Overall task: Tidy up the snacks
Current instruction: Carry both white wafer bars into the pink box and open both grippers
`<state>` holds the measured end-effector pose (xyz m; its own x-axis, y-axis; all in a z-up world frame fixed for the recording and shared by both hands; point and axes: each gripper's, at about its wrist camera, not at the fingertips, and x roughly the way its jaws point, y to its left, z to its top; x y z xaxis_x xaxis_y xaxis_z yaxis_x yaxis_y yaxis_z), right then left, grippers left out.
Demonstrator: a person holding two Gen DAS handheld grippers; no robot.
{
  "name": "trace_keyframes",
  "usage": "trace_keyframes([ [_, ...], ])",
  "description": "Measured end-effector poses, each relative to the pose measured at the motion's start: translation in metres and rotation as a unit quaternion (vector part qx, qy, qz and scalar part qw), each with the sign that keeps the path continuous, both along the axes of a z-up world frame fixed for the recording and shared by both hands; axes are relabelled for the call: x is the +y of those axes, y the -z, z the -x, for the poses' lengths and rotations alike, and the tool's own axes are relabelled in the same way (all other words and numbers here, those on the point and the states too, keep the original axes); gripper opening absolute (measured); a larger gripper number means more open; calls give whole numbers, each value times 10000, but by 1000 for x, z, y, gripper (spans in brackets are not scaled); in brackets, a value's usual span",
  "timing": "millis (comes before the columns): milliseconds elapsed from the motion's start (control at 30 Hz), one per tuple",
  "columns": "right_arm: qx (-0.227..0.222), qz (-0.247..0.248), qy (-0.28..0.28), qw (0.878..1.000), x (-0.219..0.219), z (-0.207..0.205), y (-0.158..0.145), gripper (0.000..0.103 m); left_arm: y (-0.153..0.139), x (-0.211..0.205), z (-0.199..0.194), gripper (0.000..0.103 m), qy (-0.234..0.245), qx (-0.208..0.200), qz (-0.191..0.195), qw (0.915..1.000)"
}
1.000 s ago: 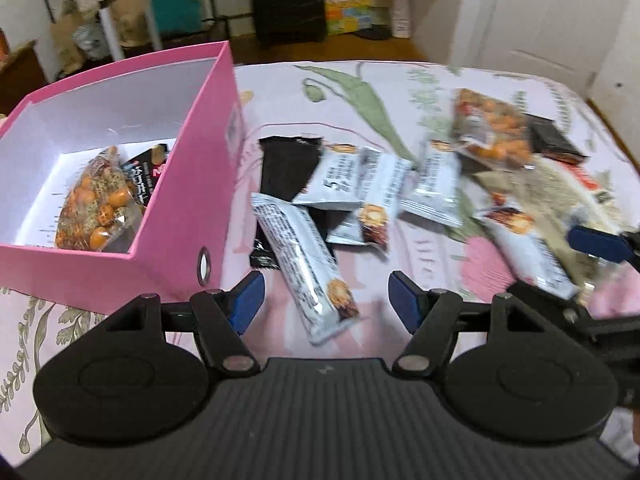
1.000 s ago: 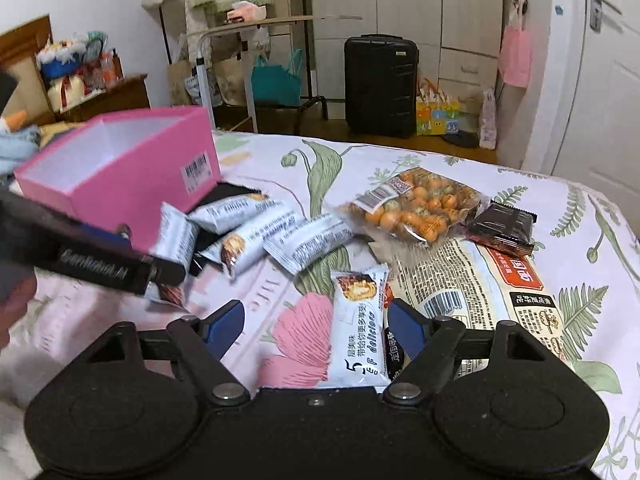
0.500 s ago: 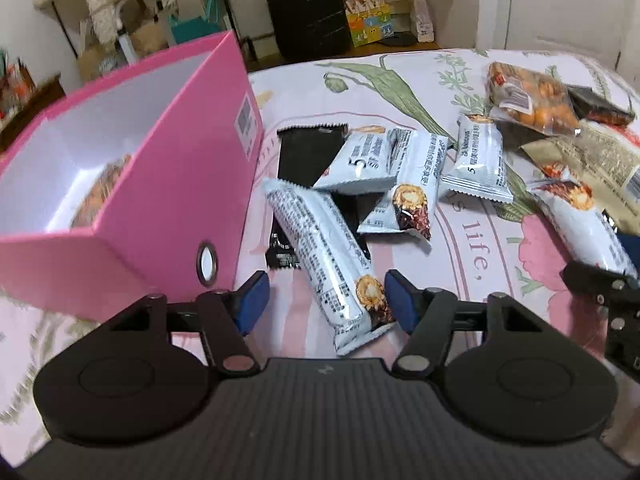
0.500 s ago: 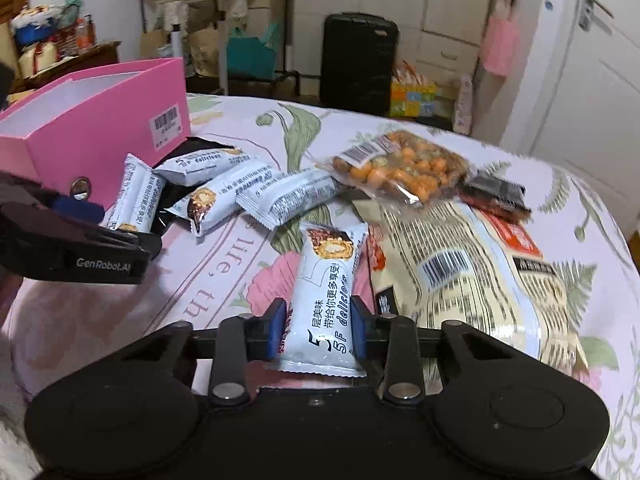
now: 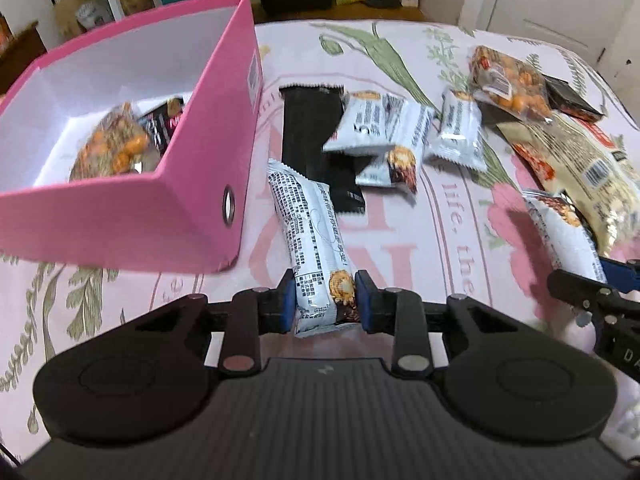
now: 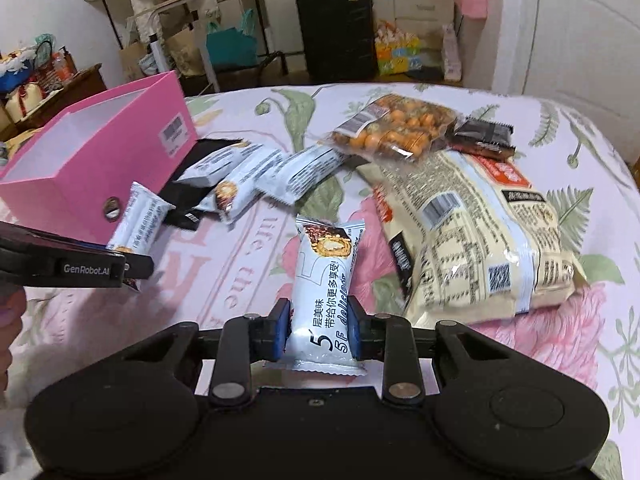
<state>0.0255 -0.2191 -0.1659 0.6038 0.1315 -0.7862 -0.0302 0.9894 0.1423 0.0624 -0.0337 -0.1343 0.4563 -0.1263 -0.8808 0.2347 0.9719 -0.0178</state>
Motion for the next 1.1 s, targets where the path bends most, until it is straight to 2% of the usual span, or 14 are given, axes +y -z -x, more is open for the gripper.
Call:
trace_keyframes([
  [167, 76, -161, -205, 9996, 2, 9, -16, 33, -8, 13, 9, 29, 152, 475, 244, 9985],
  [300, 190, -272, -403, 9986, 6, 13, -28, 33, -17, 18, 15, 29, 457, 730, 143, 9962],
  [367, 390, -342, -607, 9968, 10, 14, -34, 33, -24, 20, 15, 29, 667, 971, 135, 9929],
  [433, 517, -378, -798, 9947, 15, 16, -41, 33, -32, 22, 16, 29, 868, 1043, -9, 9908],
  [533, 601, -344, -1041, 9922, 22, 18, -55, 33, -52, 27, 22, 29, 1124, 916, -219, 9892],
  [633, 661, -431, -1264, 9888, 29, 18, -69, 33, -71, 36, 24, 29, 1277, 809, -153, 9884],
  [700, 650, -491, -1410, 9866, 36, 17, -77, 33, -83, 39, 27, 29, 1446, 547, -241, 9877],
  [767, 633, -541, -1521, 9849, 44, 14, -84, 33, -91, 41, 29, 29, 1460, 365, -291, 9882],
  [900, 464, -646, -1779, 9808, 66, 4, -105, 33, -110, 48, 29, 29, 1546, 306, -95, 9875],
  [1033, 308, -781, -2026, 9756, 85, -9, -126, 33, -132, 59, 31, 29, 1567, 28, -227, 9874],
  [1100, 240, -818, -2147, 9730, 94, -16, -134, 33, -143, 71, 27, 29, 1497, -16, -172, 9886],
])
